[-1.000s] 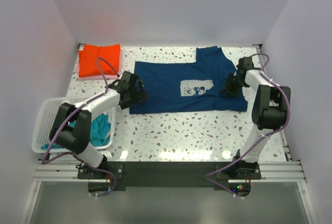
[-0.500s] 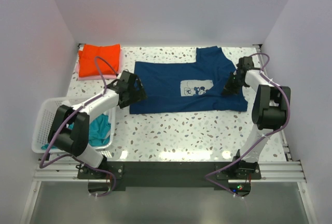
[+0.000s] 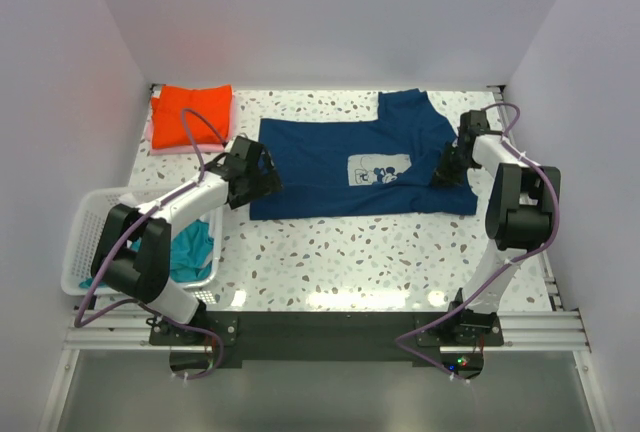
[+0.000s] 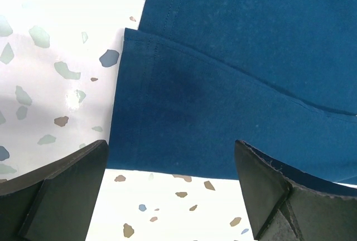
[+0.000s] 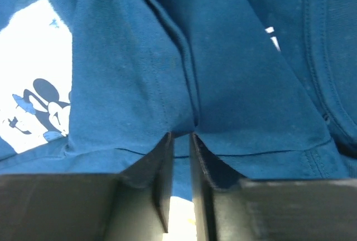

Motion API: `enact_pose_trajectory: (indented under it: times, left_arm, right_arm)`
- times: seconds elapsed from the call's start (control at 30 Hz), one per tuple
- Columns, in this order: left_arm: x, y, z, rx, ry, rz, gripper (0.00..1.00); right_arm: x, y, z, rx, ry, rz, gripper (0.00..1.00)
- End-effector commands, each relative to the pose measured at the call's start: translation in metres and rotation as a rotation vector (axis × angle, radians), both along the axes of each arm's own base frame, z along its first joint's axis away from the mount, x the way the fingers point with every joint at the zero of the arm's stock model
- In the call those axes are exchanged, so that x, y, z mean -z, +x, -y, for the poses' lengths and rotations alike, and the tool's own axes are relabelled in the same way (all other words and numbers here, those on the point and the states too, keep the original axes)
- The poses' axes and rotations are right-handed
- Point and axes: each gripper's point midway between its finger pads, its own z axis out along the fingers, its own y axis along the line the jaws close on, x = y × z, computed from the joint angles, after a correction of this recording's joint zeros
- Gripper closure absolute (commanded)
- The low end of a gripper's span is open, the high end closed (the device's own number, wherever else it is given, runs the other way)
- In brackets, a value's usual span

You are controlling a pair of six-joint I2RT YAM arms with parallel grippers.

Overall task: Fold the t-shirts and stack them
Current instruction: Fold the tshirt

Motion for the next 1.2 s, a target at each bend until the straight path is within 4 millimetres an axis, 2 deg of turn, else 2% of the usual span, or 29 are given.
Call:
enact_pose_trajectory:
  times: [0.0, 0.1, 0.5, 0.57, 0.67, 0.77, 1.17]
  left_arm:
    - [-0.012, 0.005, -0.004, -0.017, 0.003, 0.039, 0.00]
    - [-0.011, 0.006, -0.003, -0.019, 0.001, 0.035, 0.00]
    - [-0.012, 0.006, -0.004, -0.021, 0.004, 0.038, 0.00]
    - [-0.011, 0.005, -0.004, -0.022, 0.006, 0.037, 0.00]
    - [-0.011, 0.005, -0.005, -0.022, 0.007, 0.036, 0.00]
    - [-0.014, 0.006, -0.004, -0.021, 0.004, 0.043, 0.00]
    - [-0.013, 0.008, -0.003, -0.020, -0.001, 0.044, 0.00]
  right_arm:
    - [-0.002, 0.000, 0.009, 0.008, -0.041, -0.002, 0.75]
    - [-0.002, 0.004, 0.008, 0.004, -0.028, 0.012, 0.69]
    - [0.009, 0.010, -0.007, -0.006, 0.056, 0.012, 0.68]
    - [0.009, 0.012, -0.007, -0.007, 0.060, 0.019, 0.74]
    - [0.006, 0.016, -0.010, -0.011, 0.076, 0.040, 0.92]
    - [0.000, 0.018, -0.010, -0.011, 0.073, 0.057, 0.99]
    - [-0.031, 0.032, -0.012, -0.034, 0.073, 0.136, 1.00]
